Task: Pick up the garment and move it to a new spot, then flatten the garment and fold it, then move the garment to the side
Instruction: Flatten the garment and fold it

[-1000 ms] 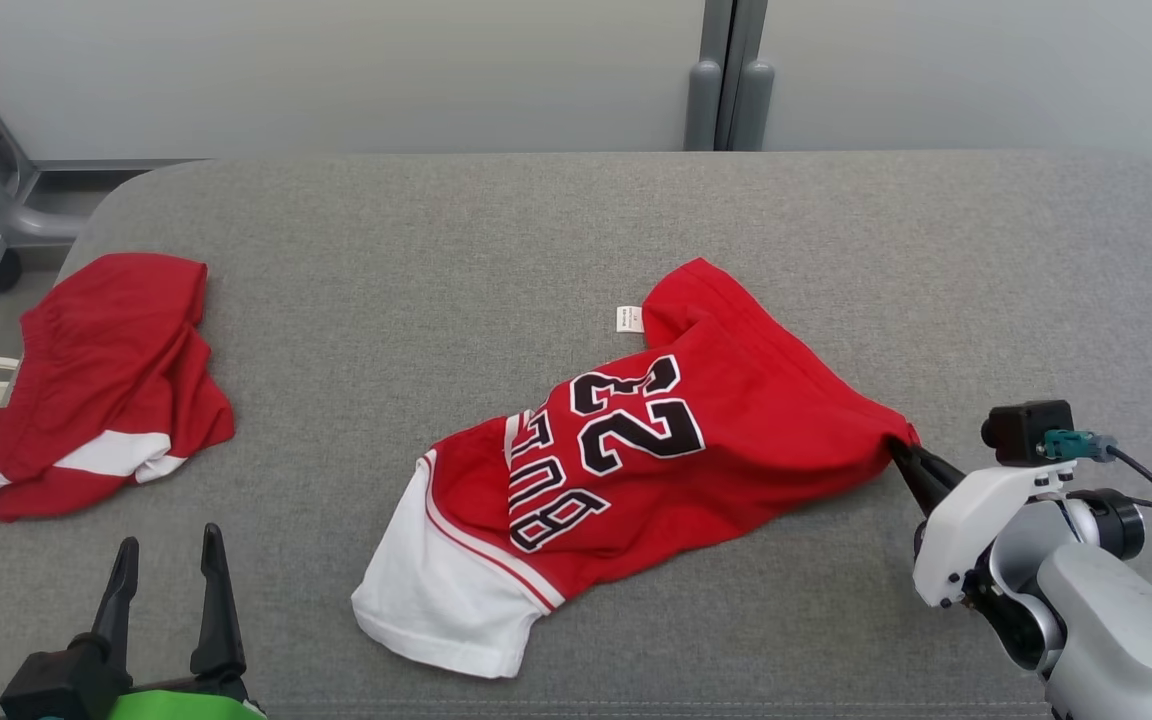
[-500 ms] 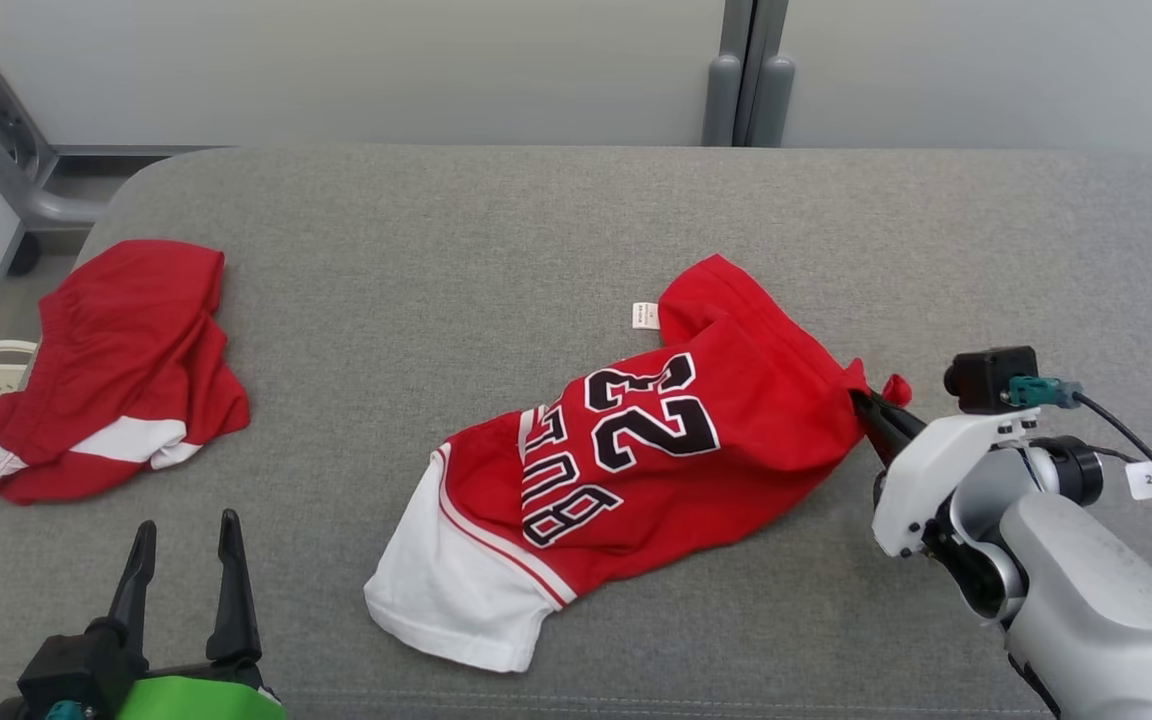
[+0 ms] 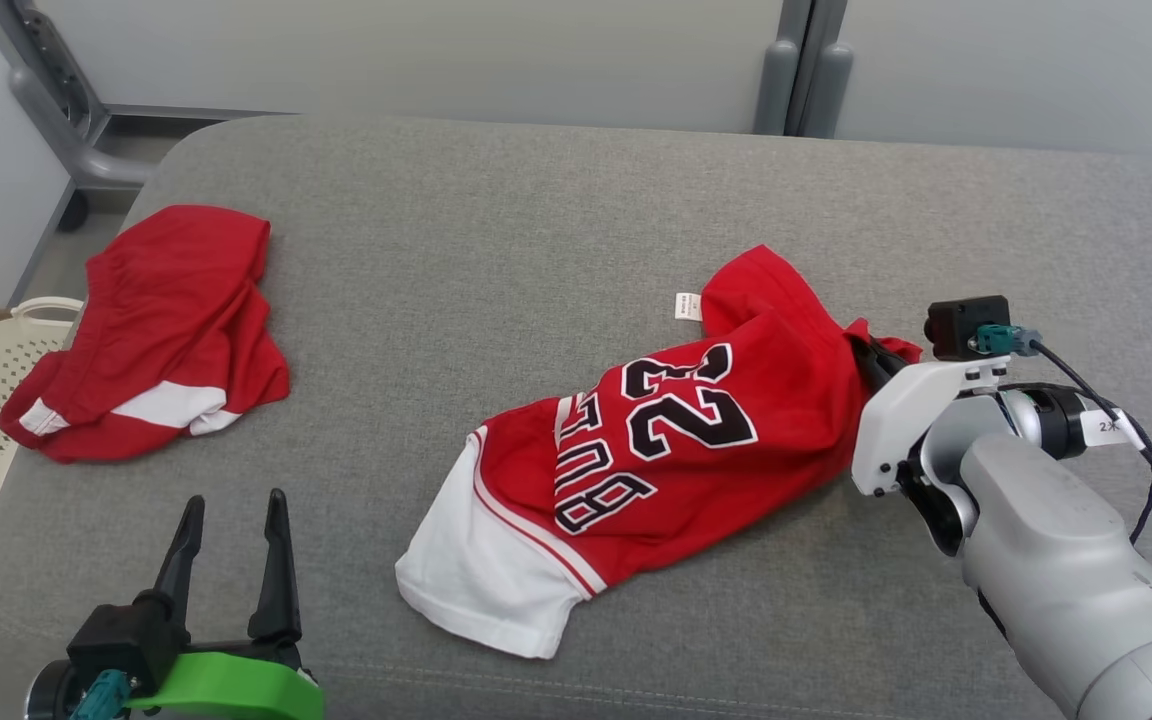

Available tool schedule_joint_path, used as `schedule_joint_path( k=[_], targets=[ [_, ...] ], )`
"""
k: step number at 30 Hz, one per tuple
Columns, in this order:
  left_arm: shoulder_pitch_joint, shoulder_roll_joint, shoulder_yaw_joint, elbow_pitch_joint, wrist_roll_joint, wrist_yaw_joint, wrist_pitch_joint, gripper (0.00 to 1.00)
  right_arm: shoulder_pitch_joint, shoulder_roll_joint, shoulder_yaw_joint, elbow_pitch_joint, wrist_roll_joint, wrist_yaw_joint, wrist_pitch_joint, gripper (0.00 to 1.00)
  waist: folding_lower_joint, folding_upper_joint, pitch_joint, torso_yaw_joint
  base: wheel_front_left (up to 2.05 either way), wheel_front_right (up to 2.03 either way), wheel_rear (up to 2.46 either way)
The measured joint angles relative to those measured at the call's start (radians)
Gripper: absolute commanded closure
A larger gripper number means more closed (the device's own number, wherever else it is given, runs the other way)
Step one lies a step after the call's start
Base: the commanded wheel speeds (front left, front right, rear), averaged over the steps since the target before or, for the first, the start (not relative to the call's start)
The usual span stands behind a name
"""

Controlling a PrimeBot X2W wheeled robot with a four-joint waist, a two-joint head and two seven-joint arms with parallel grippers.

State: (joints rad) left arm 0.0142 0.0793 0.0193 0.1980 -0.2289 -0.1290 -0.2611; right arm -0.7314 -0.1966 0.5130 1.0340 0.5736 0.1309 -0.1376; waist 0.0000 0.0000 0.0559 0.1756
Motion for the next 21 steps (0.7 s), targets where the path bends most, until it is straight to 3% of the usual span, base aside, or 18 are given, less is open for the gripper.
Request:
schedule_joint_path(
  k=[9, 10, 11, 12, 13, 21],
  targets=[
    [-0.016, 0.002, -0.051, 0.017, -0.006, 0.0, 0.0, 0.0, -0.081, 0.059, -0.013, 0.199, -0.035, 0.0, -0.077, 1.0, 0.0, 0.0, 0.005, 0.049, 0.0, 0.0, 0.0],
    [-0.017, 0.003, -0.054, 0.02, -0.007, 0.0, 0.0, 0.0, -0.082, 0.062, -0.015, 0.21, -0.04, 0.0, -0.082, 0.86, 0.0, 0.0, 0.005, 0.054, 0.0, 0.0, 0.0],
    [-0.017, 0.003, -0.058, 0.021, -0.007, 0.0, 0.0, 0.0, -0.082, 0.064, -0.015, 0.217, -0.043, 0.0, -0.088, 0.6, 0.0, 0.0, 0.004, 0.058, 0.0, 0.0, 0.0],
    [-0.017, 0.003, -0.059, 0.023, -0.008, 0.0, 0.0, 0.0, -0.083, 0.067, -0.015, 0.221, -0.047, 0.0, -0.091, 0.18, 0.0, 0.0, 0.004, 0.062, 0.0, 0.0, 0.0],
    [-0.017, 0.003, -0.061, 0.025, -0.009, 0.0, 0.0, 0.0, -0.083, 0.071, -0.015, 0.224, -0.048, 0.0, -0.095, 0.0, 0.0, 0.0, 0.004, 0.064, 0.0, 0.0, 0.0],
    [-0.017, 0.004, -0.048, 0.022, -0.015, 0.0, 0.0, 0.0, -0.076, 0.067, -0.008, 0.215, -0.049, 0.0, -0.12, 0.0, 0.0, 0.0, 0.0, 0.048, 0.0, 0.0, 0.0]
  ],
)
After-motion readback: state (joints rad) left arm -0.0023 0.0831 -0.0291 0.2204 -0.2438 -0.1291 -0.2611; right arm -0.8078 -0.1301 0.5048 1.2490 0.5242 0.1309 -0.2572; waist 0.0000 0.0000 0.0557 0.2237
